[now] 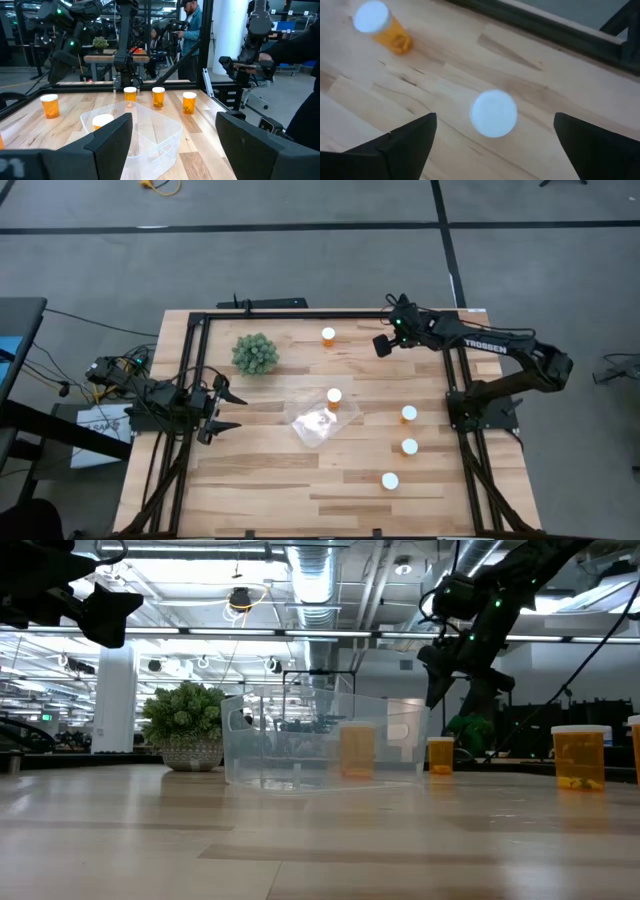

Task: Pick and place pill bottles into a basket
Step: Put the orange medicine bottle into the transparent bin

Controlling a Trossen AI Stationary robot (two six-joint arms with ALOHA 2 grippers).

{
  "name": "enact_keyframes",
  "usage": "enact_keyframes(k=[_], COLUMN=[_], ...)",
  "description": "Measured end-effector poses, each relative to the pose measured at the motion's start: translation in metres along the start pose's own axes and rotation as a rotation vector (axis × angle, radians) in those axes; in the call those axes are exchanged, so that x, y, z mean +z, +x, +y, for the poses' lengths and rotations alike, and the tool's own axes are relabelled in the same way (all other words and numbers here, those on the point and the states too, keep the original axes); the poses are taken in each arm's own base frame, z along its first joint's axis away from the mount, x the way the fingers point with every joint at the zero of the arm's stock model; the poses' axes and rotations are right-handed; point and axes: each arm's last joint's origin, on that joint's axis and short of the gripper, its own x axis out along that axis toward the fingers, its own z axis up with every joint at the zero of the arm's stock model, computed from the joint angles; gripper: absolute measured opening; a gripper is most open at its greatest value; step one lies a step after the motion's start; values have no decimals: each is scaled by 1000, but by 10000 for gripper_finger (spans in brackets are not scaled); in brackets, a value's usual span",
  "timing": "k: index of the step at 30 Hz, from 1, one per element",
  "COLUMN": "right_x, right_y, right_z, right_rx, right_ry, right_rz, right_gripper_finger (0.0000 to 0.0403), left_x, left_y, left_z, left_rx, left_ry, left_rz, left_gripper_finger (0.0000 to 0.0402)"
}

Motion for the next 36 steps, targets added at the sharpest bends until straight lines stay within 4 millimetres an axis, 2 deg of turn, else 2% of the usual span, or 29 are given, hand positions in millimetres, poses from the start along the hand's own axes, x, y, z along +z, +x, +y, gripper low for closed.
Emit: enact_keyframes(k=[10,18,21,30,36], right_x=[-8,-9,-8,-8,-8], right_y=[44,60,60,58,58], right_z=[9,12,12,12,13], right_rx=[-33,-34,-33,-31,-29], right_ry=[-82,-108,-113,-111,-114], right_rz=[111,115,104,102,103], right_gripper_finger=[390,372,345,231,183], left_x=[0,0,0,0,0], left_y=[0,0,0,0,0], left_z=[0,0,0,0,0], left_rx=[0,0,0,0,0], left_ry=[0,0,0,0,0], left_rz=[0,0,0,0,0], left_gripper_finger=[277,277,277,277,277])
